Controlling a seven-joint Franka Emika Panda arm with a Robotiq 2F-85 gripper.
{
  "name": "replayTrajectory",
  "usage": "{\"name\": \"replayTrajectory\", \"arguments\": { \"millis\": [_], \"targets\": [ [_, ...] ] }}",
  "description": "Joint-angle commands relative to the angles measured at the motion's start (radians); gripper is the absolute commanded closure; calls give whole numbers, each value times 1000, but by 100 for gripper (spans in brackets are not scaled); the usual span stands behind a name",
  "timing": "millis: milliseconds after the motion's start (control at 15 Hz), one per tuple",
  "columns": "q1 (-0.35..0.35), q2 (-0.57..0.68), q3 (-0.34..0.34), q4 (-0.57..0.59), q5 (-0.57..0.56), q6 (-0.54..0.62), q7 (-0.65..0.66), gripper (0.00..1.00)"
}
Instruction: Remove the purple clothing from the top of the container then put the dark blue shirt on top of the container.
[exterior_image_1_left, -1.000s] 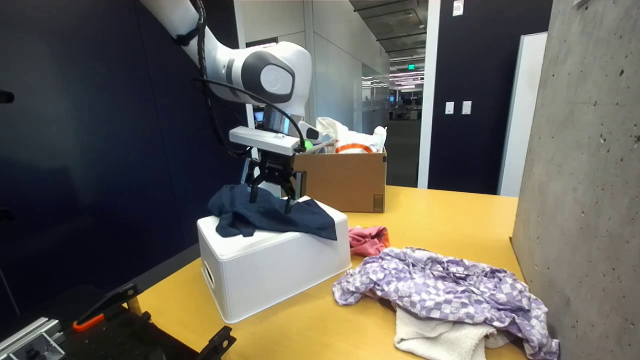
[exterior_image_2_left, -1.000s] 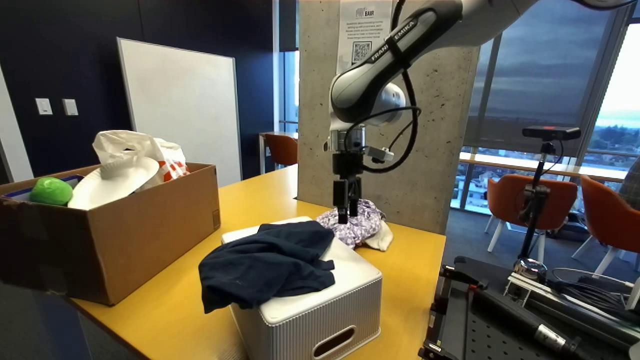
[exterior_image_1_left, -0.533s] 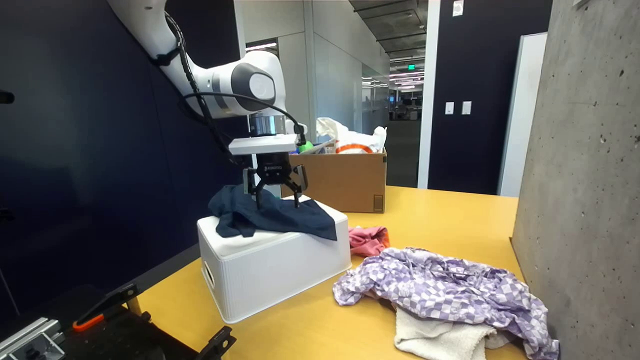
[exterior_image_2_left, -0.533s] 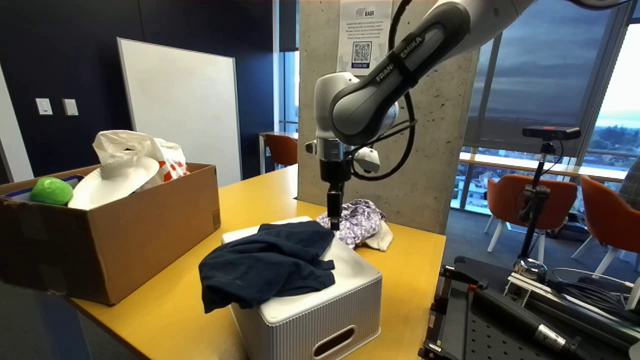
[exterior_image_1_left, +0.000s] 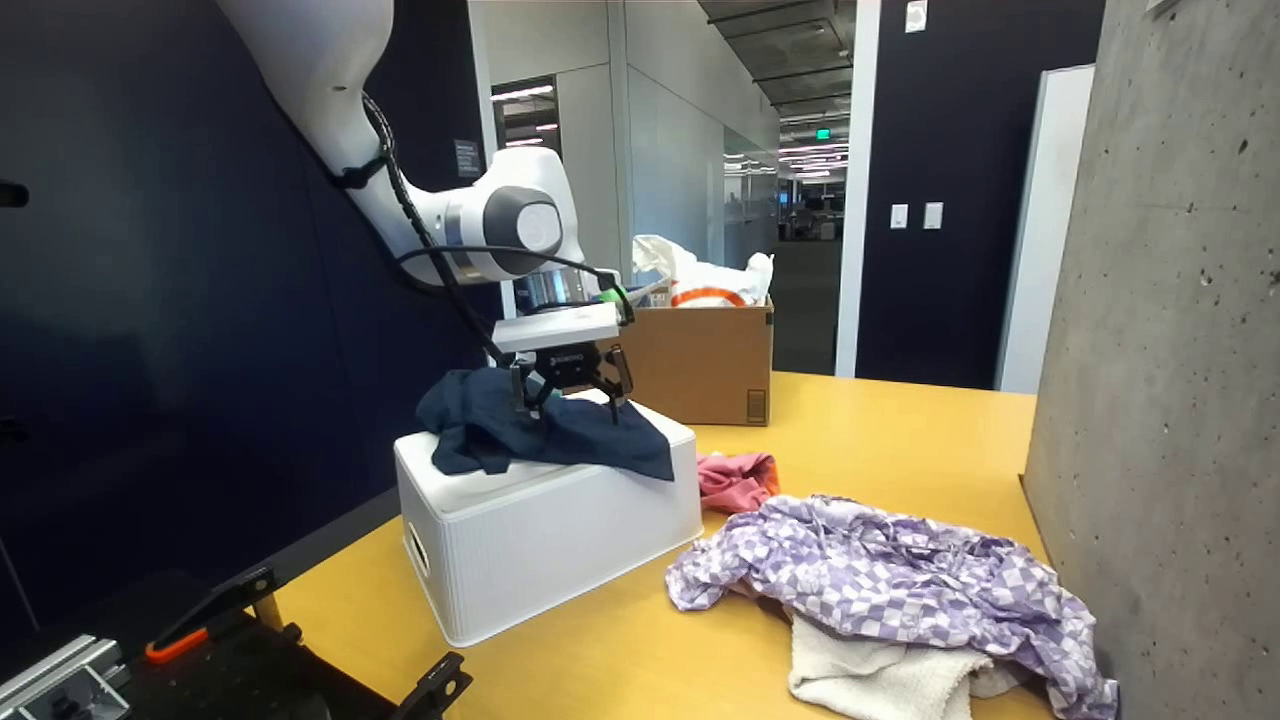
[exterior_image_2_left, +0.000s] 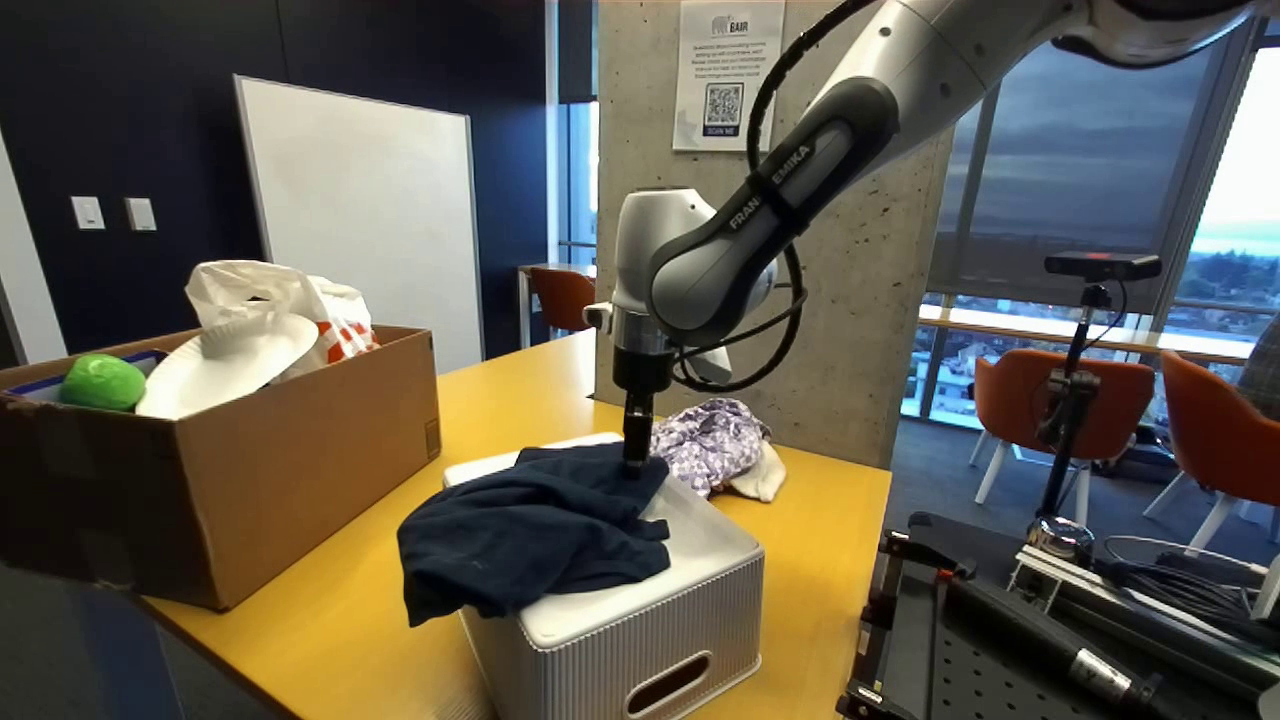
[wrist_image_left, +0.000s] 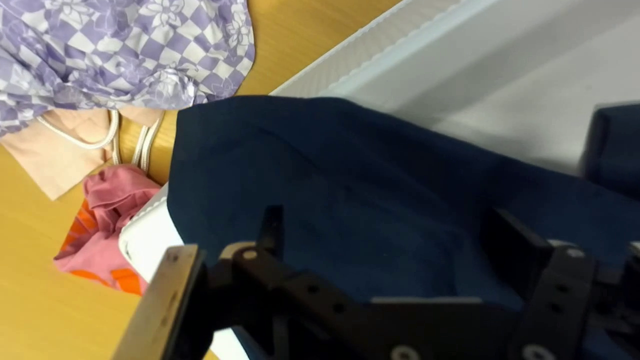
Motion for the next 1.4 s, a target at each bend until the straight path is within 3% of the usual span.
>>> {"name": "replayTrajectory", "arguments": {
  "millis": [0,533,667,1333],
  "targets": [
    [-5,47,9,58,-28,23,-32,26],
    [-21,78,14,101,-18,21,-56,88],
    [-28,86,10,116,-18,15,-57,99],
    [-62,217,-70,374,-50,-47,-46,100]
  ]
}}
